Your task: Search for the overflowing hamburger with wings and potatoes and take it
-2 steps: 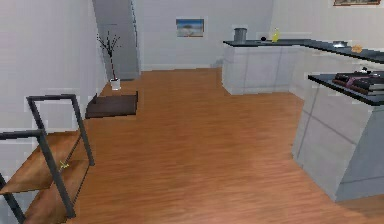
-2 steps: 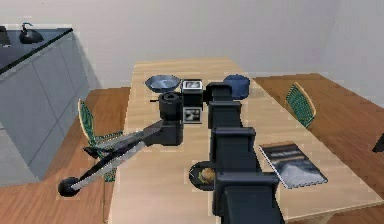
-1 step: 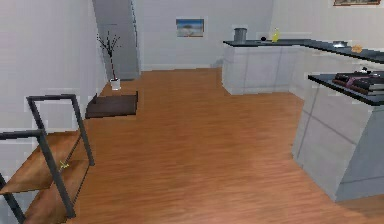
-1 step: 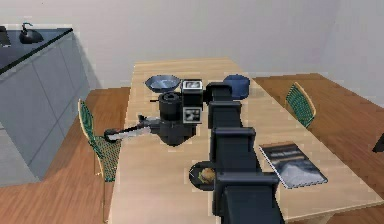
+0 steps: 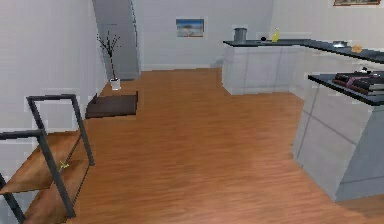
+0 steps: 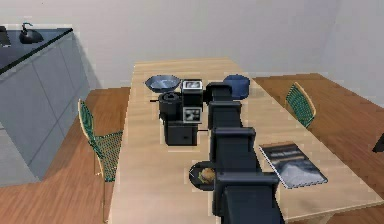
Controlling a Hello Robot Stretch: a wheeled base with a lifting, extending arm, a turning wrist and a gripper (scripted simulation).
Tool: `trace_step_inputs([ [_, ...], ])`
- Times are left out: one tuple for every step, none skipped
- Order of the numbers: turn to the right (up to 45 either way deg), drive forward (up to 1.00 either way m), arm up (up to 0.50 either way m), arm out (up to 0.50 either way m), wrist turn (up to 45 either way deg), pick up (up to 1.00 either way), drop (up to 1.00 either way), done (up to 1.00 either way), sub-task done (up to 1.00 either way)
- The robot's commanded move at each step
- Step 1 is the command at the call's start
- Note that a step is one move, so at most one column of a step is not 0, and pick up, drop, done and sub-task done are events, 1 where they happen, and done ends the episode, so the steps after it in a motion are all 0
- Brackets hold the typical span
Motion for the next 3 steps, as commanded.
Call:
trace_step_inputs([
  [0.0, 0.0, 0.0, 0.02, 0.0, 0.0, 0.0, 0.0, 0.0],
  [0.0, 0.0, 0.0, 0.0, 24.0, 0.0, 0.0, 0.0, 0.0],
  [0.0, 0.0, -0.3, 0.0, 0.0, 0.0, 0.0, 0.0, 0.0],
])
